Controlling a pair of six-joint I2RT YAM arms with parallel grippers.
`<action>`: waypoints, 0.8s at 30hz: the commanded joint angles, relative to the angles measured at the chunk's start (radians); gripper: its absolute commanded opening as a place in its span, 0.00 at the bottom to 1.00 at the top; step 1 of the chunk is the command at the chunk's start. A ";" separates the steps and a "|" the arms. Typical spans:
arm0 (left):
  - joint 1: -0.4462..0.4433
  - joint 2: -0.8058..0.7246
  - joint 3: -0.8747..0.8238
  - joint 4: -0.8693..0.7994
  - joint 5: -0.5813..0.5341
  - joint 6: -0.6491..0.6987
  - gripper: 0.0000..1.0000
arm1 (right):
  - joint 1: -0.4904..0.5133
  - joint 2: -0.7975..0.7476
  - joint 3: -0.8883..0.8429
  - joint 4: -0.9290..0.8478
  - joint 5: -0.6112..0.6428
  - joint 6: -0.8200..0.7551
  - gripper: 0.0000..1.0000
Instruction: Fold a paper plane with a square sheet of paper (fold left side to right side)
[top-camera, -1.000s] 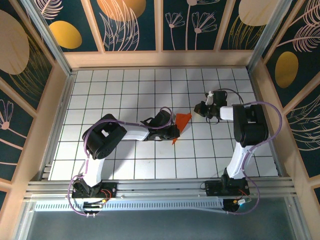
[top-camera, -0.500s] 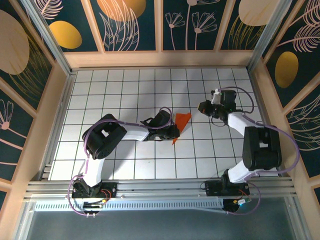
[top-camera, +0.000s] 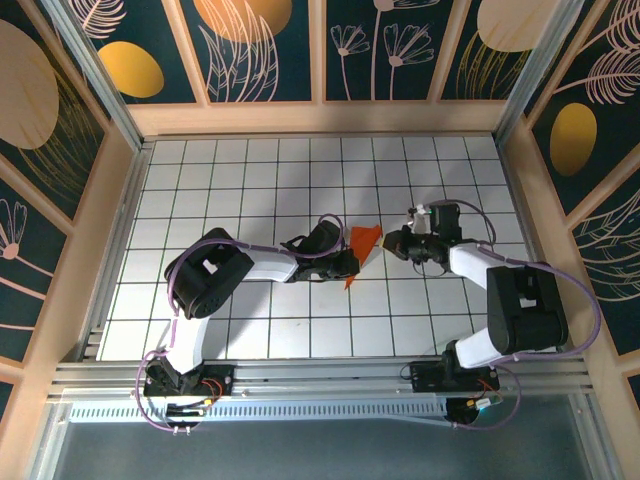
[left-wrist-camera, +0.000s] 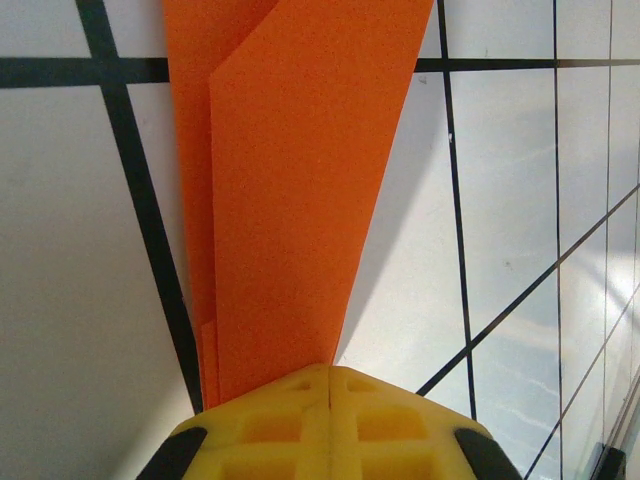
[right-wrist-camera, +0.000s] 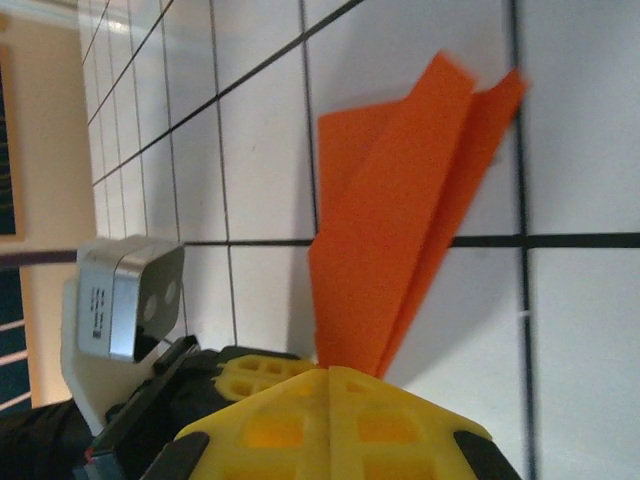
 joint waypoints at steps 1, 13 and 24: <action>0.005 0.048 -0.047 -0.130 -0.066 -0.007 0.00 | 0.057 0.038 0.005 0.079 -0.011 0.062 0.00; 0.005 0.043 -0.049 -0.127 -0.069 -0.009 0.00 | 0.146 0.196 0.084 0.136 0.027 0.093 0.00; 0.005 0.027 -0.050 -0.104 -0.058 -0.014 0.00 | 0.157 0.297 0.093 0.077 0.107 0.052 0.00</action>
